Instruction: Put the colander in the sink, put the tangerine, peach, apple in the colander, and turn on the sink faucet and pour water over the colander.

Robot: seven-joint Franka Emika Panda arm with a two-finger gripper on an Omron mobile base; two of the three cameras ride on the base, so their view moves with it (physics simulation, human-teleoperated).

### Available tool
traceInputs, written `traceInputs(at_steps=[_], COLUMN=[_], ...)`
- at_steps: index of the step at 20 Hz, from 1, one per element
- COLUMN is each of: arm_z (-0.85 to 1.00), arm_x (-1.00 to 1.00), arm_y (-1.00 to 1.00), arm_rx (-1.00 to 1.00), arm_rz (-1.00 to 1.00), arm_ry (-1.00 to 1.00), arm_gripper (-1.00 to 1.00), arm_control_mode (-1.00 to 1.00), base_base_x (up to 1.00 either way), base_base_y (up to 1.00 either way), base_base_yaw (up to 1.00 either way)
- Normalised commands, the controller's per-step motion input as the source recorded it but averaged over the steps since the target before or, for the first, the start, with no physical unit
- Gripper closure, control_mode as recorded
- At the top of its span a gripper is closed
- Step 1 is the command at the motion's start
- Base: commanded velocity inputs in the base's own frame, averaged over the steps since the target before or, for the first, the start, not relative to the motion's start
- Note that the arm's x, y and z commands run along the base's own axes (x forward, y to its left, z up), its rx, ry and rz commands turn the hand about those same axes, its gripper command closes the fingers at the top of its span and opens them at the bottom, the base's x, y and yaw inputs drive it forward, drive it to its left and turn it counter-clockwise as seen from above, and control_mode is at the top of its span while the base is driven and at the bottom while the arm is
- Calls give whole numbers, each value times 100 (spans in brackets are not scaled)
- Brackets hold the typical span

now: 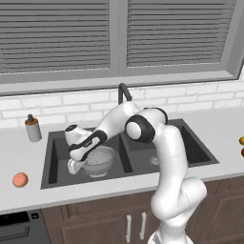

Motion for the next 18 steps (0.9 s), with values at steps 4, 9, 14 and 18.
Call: traceInputs(at_steps=[4,9,14,18], arm_z=[0,0,-1,-2], arm_x=[-2,-7,-3,-5], arm_y=[-26,-21,-29,-24], arm_rx=[0,0,0,0], arm_rz=[2,1,4,5], arm_ry=[-2,-5,-1,0], arm_gripper=[100,100,100,100], arm_control_mode=[-100,-100,-100,-100], base_base_x=[0,0,0,0], base_base_y=[0,0,0,0], base_base_yaw=[0,0,0,0])
